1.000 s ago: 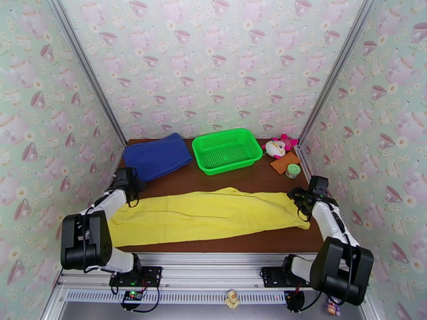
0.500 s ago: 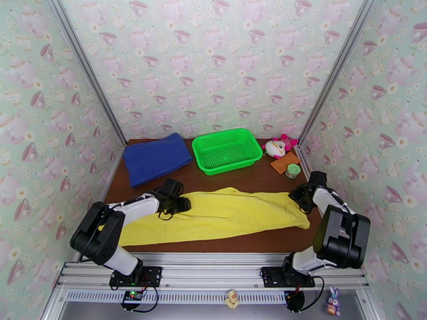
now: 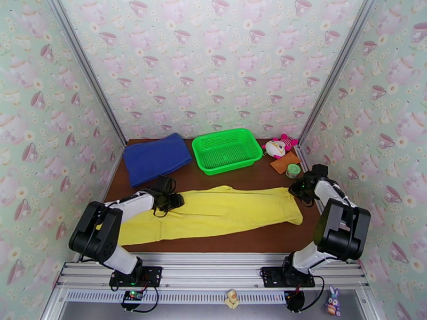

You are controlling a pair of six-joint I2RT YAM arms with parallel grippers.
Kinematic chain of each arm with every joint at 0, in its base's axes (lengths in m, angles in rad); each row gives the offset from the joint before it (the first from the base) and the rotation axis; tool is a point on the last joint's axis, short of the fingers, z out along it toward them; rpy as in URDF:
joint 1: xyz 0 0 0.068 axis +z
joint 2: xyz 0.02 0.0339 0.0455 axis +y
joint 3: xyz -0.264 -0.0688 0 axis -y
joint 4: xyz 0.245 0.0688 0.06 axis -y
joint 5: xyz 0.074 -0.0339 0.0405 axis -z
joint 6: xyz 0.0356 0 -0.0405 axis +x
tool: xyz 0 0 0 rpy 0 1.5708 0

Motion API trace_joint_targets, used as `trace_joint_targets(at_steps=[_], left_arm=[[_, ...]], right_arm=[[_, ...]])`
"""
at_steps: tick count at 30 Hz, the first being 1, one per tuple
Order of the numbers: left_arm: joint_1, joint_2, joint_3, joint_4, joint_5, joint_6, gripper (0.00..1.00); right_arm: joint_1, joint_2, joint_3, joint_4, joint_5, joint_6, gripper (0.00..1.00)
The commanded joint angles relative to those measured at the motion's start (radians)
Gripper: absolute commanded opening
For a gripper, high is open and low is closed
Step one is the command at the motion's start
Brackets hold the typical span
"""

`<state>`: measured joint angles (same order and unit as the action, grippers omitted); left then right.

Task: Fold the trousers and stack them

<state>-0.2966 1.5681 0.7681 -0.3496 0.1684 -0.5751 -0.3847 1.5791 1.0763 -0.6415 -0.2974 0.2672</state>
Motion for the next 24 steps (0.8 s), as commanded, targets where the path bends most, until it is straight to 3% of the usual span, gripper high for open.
trace_joint_targets(at_steps=[1, 5, 8, 9, 10, 16, 20, 24], left_arm=[[0.032, 0.026, -0.059, -0.132, -0.124, -0.006, 0.51], [0.039, 0.025, -0.063, -0.127, -0.107, -0.002, 0.51], [0.04, 0.017, -0.067, -0.127, -0.106, 0.0, 0.51], [0.04, 0.014, -0.069, -0.124, -0.104, -0.002, 0.51], [0.042, 0.01, -0.072, -0.121, -0.103, -0.002, 0.52], [0.041, 0.007, -0.079, -0.1, -0.083, 0.003, 0.52], [0.039, 0.007, -0.084, -0.076, -0.046, 0.009, 0.51], [0.039, -0.015, -0.087, -0.06, -0.017, 0.02, 0.52]], right_arm=[[-0.005, -0.047, 0.083, -0.025, -0.019, -0.031, 0.0], [-0.003, -0.037, 0.12, -0.017, -0.089, -0.045, 0.0], [-0.002, -0.083, 0.104, 0.009, -0.071, -0.04, 0.0], [-0.002, -0.101, 0.093, 0.01, -0.053, -0.035, 0.12], [-0.002, -0.115, 0.082, 0.001, -0.02, -0.022, 0.32], [-0.003, -0.25, -0.02, -0.129, 0.258, 0.129, 0.68], [-0.005, -0.338, -0.12, -0.172, 0.205, 0.257, 0.73], [-0.003, -0.447, -0.266, -0.145, 0.036, 0.386, 0.72]])
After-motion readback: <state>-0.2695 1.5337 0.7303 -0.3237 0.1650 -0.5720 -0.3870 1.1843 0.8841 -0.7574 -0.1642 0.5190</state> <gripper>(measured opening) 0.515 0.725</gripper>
